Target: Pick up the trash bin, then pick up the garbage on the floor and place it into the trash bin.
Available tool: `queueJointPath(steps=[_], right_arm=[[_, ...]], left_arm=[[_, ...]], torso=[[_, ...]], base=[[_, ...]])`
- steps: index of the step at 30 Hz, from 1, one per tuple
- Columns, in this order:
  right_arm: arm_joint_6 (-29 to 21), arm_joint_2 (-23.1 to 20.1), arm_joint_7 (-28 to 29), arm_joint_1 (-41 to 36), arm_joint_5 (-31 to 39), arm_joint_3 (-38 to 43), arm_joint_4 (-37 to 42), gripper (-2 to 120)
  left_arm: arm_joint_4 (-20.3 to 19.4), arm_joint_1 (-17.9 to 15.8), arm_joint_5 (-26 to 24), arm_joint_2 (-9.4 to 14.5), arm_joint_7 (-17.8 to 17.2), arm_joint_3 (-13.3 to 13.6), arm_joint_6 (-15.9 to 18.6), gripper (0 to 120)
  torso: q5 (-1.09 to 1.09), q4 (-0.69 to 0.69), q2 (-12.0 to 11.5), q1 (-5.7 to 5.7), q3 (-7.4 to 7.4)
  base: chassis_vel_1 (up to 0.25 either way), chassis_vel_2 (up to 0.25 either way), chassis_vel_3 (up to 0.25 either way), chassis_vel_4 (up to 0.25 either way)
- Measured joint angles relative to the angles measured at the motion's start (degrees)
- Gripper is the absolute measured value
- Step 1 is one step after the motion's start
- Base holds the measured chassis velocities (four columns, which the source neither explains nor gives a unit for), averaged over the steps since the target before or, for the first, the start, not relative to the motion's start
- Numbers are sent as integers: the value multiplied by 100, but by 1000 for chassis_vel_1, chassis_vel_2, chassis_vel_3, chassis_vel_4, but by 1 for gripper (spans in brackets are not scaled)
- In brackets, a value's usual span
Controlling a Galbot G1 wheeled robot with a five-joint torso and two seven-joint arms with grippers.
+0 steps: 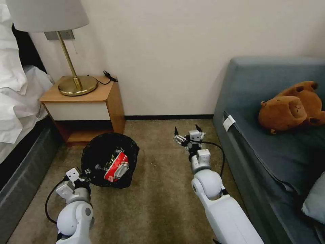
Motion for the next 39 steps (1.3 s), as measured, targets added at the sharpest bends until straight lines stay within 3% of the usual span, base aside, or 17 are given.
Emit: queueJointPath(steps=[6, 14, 17, 21, 23, 27, 29, 39], right_arm=[[227, 43, -171, -221, -109, 264, -4, 100], [537, 38, -385, -353, -233, 459, -19, 100], [756, -26, -549, -460, -320, 541, -62, 100], [911, -45, -636, -531, -349, 612, -119, 100], [1149, -53, -690, -631, -414, 678, -220, 100], [1456, -39, -715, -735, -554, 763, -268, 100], [1542, -35, -785, -869, -504, 844, -220, 100], [1638, 3, -862, -1059, -292, 897, -343, 100]], left_arm=[[-63, 36, 63, 68, 198, -5, 169, 1], [-219, 37, -327, 82, -184, -56, 545, 1], [-311, 57, -1001, 86, -647, -120, 793, 1], [-383, -5, -1485, 84, -1011, -197, 983, 1], [-424, -169, -1968, 73, -1467, -293, 1193, 1], [-378, -414, -2299, 82, -1805, -427, 1317, 1], [-301, -730, -2711, 109, -2233, -581, 1514, 1], [-64, -1183, -3080, 141, -2995, -746, 1660, 1]], torso=[[0, -1, 0, 0, 0], [0, -1, 0, 0, 0], [0, 0, 0, 0, 0], [0, 0, 0, 0, 0], [0, 0, 0, 0, 0], [2, 0, 0, 0, 0], [0, 0, 0, 0, 0], [0, -1, 0, 0, 0]], base=[[0, 0, 0, 0], [0, 0, 0, 0], [0, 0, 0, 0], [0, 0, 0, 0], [0, 0, 0, 0], [0, 0, 0, 0], [0, 0, 0, 0], [0, 0, 0, 0]])
